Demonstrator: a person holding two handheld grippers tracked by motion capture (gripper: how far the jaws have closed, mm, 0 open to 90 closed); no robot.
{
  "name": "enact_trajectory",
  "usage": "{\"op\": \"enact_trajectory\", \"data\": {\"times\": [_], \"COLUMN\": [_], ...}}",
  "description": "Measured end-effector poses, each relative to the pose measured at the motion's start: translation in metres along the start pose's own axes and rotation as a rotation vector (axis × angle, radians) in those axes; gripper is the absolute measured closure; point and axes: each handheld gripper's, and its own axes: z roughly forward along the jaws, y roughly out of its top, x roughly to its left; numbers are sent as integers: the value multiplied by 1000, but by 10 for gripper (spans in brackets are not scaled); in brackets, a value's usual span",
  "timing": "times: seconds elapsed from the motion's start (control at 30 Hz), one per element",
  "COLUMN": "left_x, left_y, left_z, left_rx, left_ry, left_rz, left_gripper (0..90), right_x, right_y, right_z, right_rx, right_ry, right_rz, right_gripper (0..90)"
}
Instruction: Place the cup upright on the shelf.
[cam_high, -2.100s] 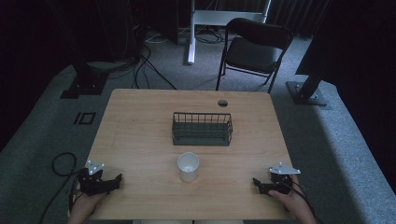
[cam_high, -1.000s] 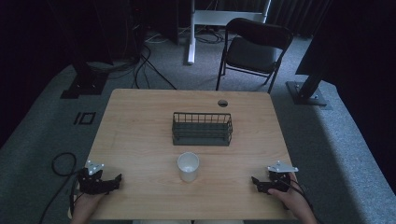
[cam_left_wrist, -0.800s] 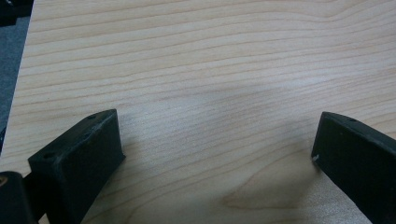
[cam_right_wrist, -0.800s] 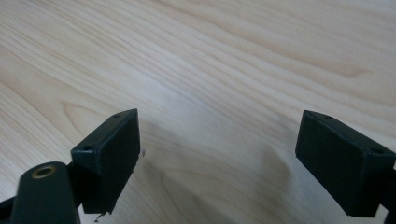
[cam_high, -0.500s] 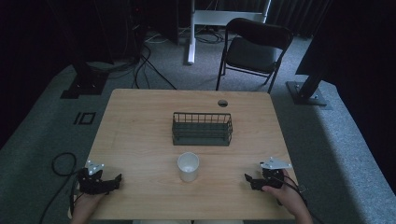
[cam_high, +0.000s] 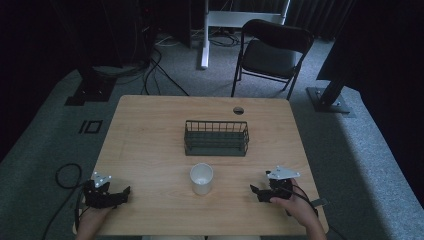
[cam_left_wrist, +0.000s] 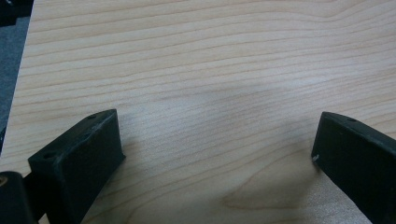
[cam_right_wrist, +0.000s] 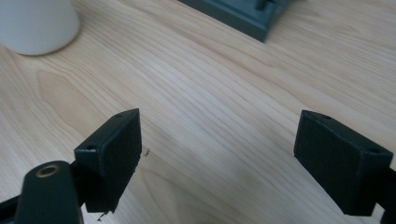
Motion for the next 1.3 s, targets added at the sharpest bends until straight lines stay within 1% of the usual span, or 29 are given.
{"op": "enact_trajectory", "data": {"times": [0.23,0.43,0.47,0.57,0.67,0.83,1.1,1.3], "left_x": [0,0,0,0,0,0,0,0], "left_y": [0,0,0,0,0,0,0,0], "left_z": [0,0,0,0,0,0,0,0], "left_rx": [0,1,1,1,1,1,1,1], "left_ry": [0,0,0,0,0,0,0,0], "left_rz": [0,0,0,1,0,0,0,0], "left_gripper": [19,19,19,19,19,19,19,19], "right_x": [9,21,25,28,35,45,61,72], "right_y": [7,14,17,19,23,28,37,45], "right_z": [7,15,17,19,23,28,36,40], "right_rx": [-13,-19,-21,-24,-27,-34,-46,-71], "right_ry": [29,67,78,92,114,149,191,224], "right_rz": [-22,-53,-68,-73,-90,-104,-139,-154], "right_gripper": [161,160,160,161,161,161,161,161]}}
